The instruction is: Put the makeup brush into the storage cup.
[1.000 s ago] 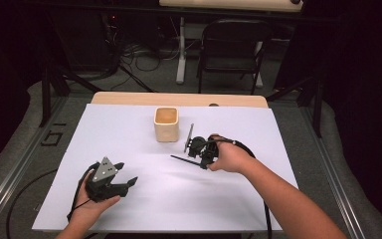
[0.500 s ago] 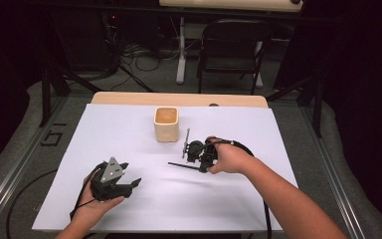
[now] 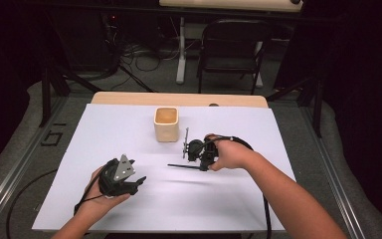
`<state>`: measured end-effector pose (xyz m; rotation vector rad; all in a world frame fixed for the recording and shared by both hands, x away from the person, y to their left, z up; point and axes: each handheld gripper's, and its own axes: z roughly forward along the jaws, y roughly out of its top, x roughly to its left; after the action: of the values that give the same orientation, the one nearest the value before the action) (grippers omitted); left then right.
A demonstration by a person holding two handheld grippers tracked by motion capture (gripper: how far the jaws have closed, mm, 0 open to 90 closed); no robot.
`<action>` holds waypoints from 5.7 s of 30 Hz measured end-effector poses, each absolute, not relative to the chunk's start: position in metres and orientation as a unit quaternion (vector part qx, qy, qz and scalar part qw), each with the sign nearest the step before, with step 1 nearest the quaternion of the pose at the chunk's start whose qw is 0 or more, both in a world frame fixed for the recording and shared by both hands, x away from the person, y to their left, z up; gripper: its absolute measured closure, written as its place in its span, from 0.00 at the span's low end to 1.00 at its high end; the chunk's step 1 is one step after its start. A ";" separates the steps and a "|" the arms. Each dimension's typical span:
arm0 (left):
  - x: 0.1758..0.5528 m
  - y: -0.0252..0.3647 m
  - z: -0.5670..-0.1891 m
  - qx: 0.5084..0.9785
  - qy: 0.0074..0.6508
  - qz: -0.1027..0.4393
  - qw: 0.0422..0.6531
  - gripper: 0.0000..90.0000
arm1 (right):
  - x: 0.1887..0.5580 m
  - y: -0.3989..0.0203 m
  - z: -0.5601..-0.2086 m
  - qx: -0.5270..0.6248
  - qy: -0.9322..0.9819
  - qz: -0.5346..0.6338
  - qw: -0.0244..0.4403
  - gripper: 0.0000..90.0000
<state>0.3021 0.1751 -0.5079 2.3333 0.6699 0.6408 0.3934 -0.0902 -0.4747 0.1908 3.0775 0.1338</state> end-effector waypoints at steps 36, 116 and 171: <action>0.292 0.115 -0.503 0.910 0.071 0.377 0.157 0.48 | 0.393 -0.088 -0.473 0.058 0.997 0.045 0.021 0.94; 0.290 0.044 -0.523 0.894 -0.035 0.431 0.113 0.75 | 0.386 -0.072 -0.469 0.044 0.997 0.060 0.000 0.94; 0.296 0.042 -0.530 0.891 -0.041 0.444 0.083 0.84 | 0.380 -0.070 -0.465 0.036 0.997 0.068 -0.016 0.94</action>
<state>0.2960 0.0424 -0.5299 2.6612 -0.1218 1.3244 0.3805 -0.0695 -0.4648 0.1144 3.1651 0.2160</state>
